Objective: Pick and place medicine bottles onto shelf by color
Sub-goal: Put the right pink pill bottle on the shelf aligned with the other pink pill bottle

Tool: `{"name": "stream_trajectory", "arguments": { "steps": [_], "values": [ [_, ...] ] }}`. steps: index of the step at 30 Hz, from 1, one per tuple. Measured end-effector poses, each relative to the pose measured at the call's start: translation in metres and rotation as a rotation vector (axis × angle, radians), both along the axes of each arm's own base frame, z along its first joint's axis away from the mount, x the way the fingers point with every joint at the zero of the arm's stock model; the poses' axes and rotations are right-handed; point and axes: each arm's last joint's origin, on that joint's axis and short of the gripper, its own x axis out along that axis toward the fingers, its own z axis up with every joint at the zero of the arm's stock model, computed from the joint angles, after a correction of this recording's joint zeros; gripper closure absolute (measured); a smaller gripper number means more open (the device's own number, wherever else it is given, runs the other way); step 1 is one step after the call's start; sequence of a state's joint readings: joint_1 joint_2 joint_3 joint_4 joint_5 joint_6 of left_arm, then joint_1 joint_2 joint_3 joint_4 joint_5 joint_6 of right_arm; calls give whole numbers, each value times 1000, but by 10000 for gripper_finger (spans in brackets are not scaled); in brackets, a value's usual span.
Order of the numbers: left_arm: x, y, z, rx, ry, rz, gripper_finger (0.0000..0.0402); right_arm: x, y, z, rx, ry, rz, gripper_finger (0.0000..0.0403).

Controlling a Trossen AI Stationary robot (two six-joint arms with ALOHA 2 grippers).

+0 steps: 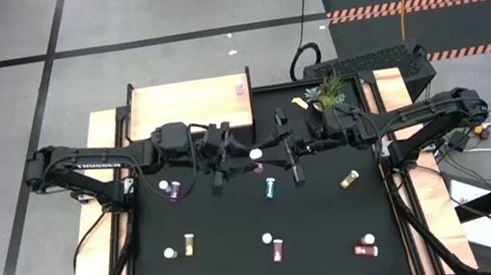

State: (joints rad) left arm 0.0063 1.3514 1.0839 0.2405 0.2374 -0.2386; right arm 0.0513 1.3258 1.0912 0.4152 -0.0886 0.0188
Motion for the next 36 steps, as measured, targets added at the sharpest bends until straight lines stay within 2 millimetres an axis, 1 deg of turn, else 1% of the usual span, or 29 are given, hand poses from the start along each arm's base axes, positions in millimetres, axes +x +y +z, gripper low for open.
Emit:
{"name": "stream_trajectory", "arguments": {
  "steps": [17,36],
  "values": [
    [0,0,1,2,-20,-6,301,0,0,0,5,8,17,287],
    [0,0,1,53,-26,4,302,-2,0,-2,45,44,19,286]
  ]
}}
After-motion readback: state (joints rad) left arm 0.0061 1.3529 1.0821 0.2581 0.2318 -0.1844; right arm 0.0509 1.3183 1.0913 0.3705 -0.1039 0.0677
